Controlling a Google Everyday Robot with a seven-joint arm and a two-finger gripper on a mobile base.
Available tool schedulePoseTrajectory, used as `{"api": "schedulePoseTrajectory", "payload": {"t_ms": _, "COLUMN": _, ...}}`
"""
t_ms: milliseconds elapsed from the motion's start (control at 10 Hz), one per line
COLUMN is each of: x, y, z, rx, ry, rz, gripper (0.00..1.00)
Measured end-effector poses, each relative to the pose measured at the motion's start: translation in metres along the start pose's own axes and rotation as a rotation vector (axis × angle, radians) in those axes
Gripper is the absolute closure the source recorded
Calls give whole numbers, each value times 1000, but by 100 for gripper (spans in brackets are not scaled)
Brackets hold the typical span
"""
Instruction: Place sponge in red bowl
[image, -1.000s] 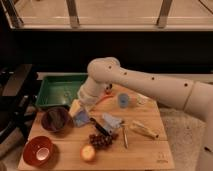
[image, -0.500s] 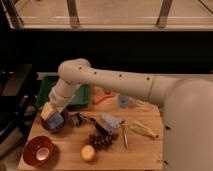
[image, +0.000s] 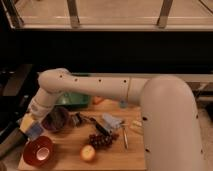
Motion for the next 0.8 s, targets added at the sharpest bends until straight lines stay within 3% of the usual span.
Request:
{"api": "schedulePoseTrajectory", "payload": {"t_ms": 400, "x": 20, "y": -5, "z": 26, "rx": -33, "ry": 10, "rz": 3, "gripper": 32}}
{"api": "schedulePoseTrajectory", "payload": {"t_ms": 800, "x": 28, "y": -12, "z": 28, "rx": -46, "ry": 7, "rz": 30, "gripper": 32}}
